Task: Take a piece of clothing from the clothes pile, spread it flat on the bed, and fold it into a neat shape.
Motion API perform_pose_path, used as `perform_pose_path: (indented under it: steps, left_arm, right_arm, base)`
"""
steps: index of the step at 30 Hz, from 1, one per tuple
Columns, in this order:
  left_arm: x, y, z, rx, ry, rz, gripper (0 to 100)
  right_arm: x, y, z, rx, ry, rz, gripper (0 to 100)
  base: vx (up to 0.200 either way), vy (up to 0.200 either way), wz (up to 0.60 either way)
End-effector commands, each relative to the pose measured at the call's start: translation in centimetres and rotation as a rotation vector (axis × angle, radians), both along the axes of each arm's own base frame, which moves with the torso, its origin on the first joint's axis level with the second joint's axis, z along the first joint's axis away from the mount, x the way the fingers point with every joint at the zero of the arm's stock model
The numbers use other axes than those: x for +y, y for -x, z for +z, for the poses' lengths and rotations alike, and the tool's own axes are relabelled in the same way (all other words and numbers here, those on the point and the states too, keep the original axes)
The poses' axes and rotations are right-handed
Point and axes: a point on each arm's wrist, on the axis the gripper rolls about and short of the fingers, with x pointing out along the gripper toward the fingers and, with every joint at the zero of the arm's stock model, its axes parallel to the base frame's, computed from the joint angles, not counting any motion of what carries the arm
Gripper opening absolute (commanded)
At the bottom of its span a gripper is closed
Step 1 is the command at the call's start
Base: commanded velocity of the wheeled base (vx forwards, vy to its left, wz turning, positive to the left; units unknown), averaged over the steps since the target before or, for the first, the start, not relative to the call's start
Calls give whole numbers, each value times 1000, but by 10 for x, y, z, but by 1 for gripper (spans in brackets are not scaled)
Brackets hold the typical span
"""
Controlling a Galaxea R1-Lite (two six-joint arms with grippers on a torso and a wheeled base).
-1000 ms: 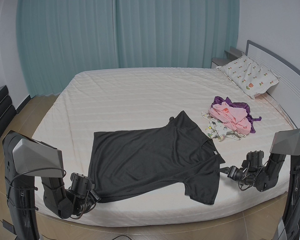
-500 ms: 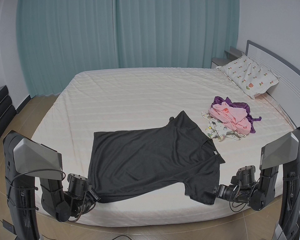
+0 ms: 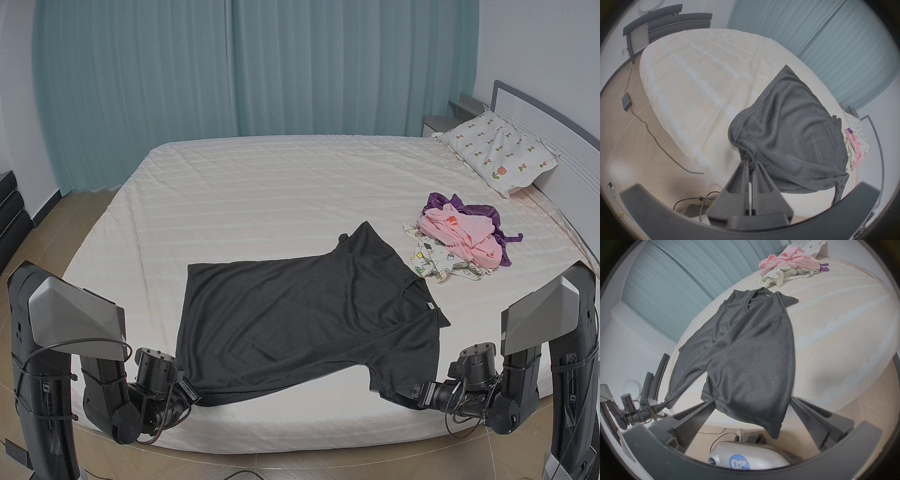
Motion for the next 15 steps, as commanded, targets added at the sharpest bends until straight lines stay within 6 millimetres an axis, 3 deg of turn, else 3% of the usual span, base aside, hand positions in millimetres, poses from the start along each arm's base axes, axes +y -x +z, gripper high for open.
perform_pose_path:
  steps: [1,2,12,15]
  left_arm:
    - [0,0,0,1,0,0,0]
    - [0,0,0,1,0,0,0]
    - [1,-2,0,-5,2,6,0]
    - [1,-2,1,-9,9,12,0]
  right_arm:
    - [1,3,-6,27,8,5,100]
    - [1,3,-5,25,8,5,0]
    - [-10,22,3,71,39,-1,0]
    - [-21,27,9,69,62,-12,0]
  base:
    - [0,0,0]
    - [0,0,0]
    - [0,0,0]
    - [0,0,0]
